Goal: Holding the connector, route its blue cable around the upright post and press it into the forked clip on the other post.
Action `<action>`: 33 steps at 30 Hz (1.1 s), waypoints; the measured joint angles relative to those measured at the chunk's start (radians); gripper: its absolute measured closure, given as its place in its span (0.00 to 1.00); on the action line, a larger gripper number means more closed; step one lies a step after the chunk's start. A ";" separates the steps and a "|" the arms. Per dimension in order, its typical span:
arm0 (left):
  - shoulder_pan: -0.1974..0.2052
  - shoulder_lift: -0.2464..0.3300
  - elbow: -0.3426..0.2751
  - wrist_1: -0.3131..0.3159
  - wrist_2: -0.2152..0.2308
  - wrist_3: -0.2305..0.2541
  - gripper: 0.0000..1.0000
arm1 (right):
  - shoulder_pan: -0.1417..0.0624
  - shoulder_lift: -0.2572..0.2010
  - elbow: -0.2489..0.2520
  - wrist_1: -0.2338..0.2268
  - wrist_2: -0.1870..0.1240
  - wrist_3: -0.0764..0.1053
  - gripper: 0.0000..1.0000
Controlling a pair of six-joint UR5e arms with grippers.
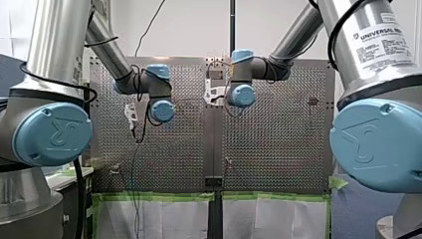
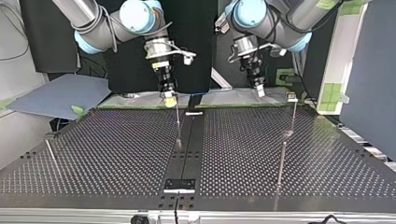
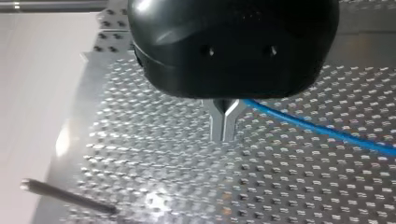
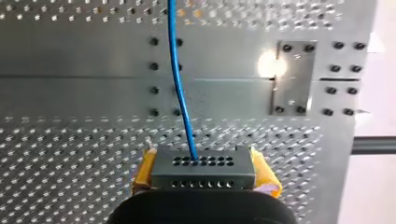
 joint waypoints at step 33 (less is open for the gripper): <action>0.150 0.273 0.273 -0.272 0.052 -0.034 1.00 | -0.010 -0.009 -0.204 0.074 -0.106 0.028 1.00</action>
